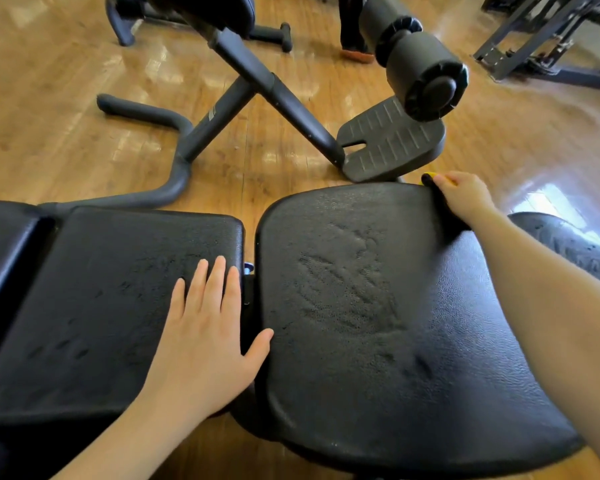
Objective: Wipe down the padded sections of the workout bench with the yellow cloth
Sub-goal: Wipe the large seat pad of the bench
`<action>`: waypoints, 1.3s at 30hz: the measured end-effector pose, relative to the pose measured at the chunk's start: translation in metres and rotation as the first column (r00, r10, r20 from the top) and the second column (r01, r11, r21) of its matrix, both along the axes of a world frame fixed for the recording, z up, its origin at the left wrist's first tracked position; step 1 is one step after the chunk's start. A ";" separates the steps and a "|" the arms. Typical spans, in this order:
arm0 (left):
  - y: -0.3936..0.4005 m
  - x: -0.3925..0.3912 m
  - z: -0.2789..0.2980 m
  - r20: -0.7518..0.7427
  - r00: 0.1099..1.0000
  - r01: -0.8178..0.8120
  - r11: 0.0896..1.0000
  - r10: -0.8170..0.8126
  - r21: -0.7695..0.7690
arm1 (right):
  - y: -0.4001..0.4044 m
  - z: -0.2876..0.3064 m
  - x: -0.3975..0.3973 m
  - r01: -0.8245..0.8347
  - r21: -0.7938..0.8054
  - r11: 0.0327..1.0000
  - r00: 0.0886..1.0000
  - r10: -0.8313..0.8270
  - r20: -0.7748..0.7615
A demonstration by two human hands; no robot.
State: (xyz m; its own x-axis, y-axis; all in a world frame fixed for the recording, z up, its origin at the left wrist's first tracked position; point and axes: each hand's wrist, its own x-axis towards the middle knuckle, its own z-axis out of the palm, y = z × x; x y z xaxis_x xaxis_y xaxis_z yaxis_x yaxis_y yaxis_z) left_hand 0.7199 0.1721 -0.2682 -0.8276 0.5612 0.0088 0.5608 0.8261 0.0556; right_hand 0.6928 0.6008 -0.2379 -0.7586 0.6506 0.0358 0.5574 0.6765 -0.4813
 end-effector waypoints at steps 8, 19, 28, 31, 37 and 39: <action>0.002 0.001 0.001 0.005 1.000 -0.001 1.000 0.001 -0.014 | -0.011 0.014 -0.014 -0.051 0.062 0.997 0.968 0.034 0.250; 0.002 0.000 -0.001 -0.008 1.000 0.012 1.000 -0.012 0.015 | -0.082 0.026 -0.052 -0.266 0.006 0.964 0.940 0.258 0.225; 0.001 0.000 -0.001 0.007 1.000 0.011 0.999 -0.011 0.045 | -0.178 0.019 -0.090 -0.601 -0.130 0.789 0.730 0.608 0.313; 0.002 0.000 0.000 0.016 1.000 0.025 0.998 -0.026 0.057 | -0.178 0.022 -0.091 -0.529 -0.150 0.835 0.786 0.549 0.285; 0.001 0.003 0.010 0.098 0.995 0.015 0.998 -0.020 0.057 | -0.205 0.015 -0.094 -0.577 -0.046 0.816 0.746 0.548 0.378; 0.000 0.002 0.010 0.090 0.996 0.012 0.998 -0.017 0.057 | -0.213 0.015 -0.090 -0.589 -0.058 0.806 0.758 0.576 0.305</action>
